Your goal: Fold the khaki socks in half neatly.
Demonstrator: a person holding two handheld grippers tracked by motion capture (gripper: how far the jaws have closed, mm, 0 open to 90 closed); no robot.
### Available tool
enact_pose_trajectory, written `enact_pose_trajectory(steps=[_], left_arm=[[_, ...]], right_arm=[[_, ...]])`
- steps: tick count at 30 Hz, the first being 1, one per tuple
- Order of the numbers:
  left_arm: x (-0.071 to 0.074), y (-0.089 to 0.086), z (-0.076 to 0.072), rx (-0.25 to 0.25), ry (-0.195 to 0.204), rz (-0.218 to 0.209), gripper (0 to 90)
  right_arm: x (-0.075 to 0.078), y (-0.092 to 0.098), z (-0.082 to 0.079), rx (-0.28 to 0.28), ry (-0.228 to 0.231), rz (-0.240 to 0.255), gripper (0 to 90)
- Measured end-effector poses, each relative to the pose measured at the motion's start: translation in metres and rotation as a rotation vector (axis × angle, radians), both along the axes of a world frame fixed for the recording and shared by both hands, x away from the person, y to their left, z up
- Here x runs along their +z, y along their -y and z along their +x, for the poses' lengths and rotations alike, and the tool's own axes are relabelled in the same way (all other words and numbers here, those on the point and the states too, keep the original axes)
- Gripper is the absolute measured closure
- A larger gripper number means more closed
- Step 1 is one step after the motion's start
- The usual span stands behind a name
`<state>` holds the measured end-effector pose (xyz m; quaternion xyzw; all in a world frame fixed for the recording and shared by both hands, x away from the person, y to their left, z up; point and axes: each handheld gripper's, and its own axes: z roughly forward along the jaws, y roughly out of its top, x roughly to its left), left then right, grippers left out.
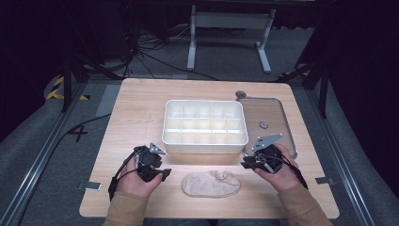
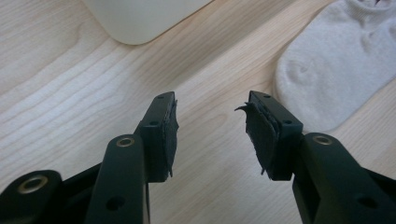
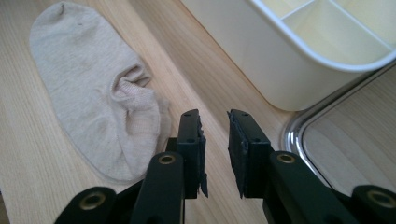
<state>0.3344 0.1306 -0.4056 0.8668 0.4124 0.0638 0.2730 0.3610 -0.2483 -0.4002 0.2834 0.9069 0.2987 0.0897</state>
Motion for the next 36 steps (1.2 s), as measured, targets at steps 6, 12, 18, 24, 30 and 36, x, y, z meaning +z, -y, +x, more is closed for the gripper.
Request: enact_pose_trajectory(steps=[6,12,18,24,30,36], left_arm=[[0.005,0.007,-0.001,-0.038,-0.022,-0.011,59.3],[0.011,0.014,-0.004,-0.077,-0.055,-0.080,59.0],[0.006,0.026,-0.007,-0.099,-0.073,-0.133,59.2],[-0.006,0.034,-0.006,-0.006,-0.160,-0.239,59.3],[-0.018,0.041,-0.003,-0.002,-0.169,-0.155,61.4],[-0.023,0.045,-0.002,-0.011,-0.182,-0.109,64.8]], right_arm=[[0.000,-0.002,-0.002,-0.001,0.024,0.001,69.8],[-0.002,-0.003,-0.003,-0.003,-0.025,0.045,74.2],[-0.003,-0.008,-0.008,0.012,-0.038,0.060,70.7],[-0.007,-0.013,-0.013,0.030,-0.048,0.082,68.2],[-0.003,-0.018,-0.018,0.060,-0.024,0.092,68.5],[-0.003,-0.020,-0.020,0.077,-0.018,0.084,68.2]])
